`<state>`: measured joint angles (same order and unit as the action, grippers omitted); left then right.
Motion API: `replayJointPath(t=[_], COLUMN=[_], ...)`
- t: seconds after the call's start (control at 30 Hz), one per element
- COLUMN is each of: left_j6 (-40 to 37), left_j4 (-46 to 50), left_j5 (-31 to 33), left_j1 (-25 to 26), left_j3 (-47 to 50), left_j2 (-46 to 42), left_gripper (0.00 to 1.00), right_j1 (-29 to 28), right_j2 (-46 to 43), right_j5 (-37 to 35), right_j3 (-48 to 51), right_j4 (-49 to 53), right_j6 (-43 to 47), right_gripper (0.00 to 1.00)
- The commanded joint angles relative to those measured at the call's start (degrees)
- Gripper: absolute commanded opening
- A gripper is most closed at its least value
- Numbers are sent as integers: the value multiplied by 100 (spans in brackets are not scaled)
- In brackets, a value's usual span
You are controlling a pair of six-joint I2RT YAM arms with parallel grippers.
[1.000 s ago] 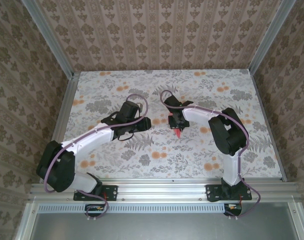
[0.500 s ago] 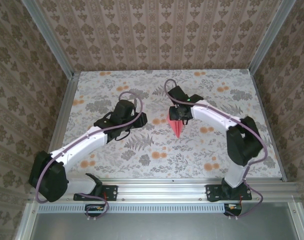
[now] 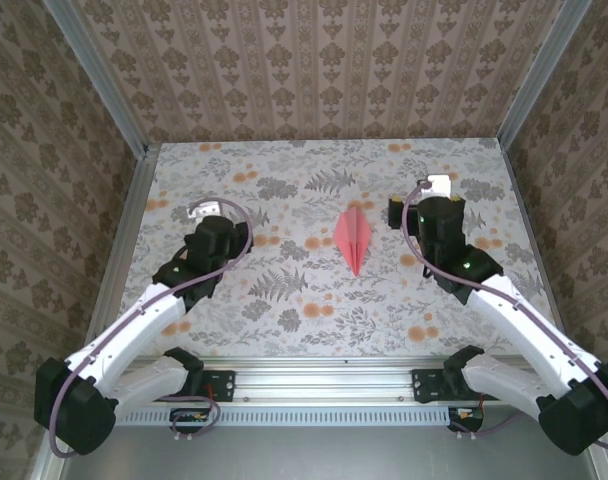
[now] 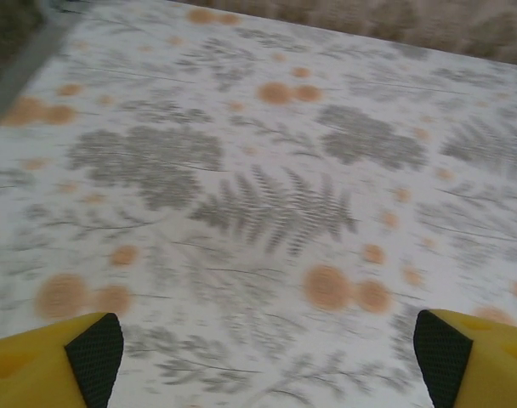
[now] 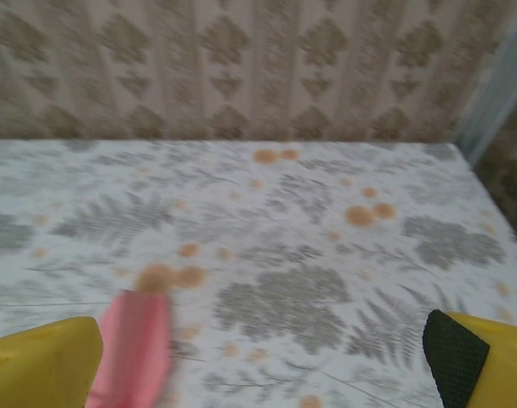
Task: Fold a paper plane with a square sheet of paper (pick it up from the middle)
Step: Move a paper plane to the center of the table, then reset both arms
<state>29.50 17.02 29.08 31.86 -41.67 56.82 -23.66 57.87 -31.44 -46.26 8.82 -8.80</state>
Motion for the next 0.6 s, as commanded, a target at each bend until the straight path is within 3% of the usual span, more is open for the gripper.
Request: replayJointPath(t=[0.0, 0.13, 0.33, 0.57], left_j6=[-336, -525, -1136, -1869], left_j4=[362, 246, -659, -1783], left_j5=[1110, 993, 880, 30], left_j1=[-349, -1020, -1514, -2254], left_j3=[140, 294, 809, 1432], left_j2=[-92, -65, -185, -71], left_gripper=[95, 100, 100, 100], right_j1=[483, 943, 1305, 1771], right_j2=[208, 742, 1469, 2141], right_j5=[-180, -56, 333, 977], right_j3=[684, 1072, 2208, 1849], right_j4=[-833, -1163, -3605, -4200], right_j6=[353, 67, 335, 427], right_gripper=[100, 100, 100, 100])
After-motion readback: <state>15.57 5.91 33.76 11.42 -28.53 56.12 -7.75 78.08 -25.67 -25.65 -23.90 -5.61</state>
